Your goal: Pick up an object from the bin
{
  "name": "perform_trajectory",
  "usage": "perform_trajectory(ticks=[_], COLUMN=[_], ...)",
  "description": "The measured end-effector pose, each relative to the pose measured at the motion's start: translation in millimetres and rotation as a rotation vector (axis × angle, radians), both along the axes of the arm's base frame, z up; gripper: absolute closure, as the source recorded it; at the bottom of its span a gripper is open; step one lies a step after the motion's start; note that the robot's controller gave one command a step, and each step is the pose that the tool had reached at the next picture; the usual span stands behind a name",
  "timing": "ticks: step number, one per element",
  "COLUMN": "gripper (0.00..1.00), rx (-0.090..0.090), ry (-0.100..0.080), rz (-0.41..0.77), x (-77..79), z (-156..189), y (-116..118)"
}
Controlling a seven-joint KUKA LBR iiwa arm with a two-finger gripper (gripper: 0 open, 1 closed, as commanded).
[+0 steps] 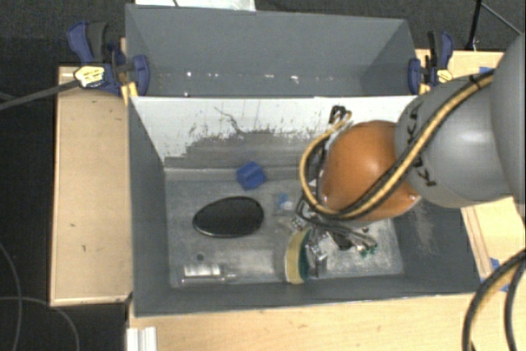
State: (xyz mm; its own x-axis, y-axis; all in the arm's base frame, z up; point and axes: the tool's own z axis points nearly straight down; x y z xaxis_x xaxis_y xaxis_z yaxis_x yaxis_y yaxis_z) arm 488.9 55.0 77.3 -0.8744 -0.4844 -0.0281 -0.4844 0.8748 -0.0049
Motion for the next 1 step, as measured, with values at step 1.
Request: perform_trajectory(ticks=[1], gripper=[1.0], rx=[0.0], ry=[0.0], rz=[-0.001], x=[0.0], z=[-0.1], y=[-0.2])
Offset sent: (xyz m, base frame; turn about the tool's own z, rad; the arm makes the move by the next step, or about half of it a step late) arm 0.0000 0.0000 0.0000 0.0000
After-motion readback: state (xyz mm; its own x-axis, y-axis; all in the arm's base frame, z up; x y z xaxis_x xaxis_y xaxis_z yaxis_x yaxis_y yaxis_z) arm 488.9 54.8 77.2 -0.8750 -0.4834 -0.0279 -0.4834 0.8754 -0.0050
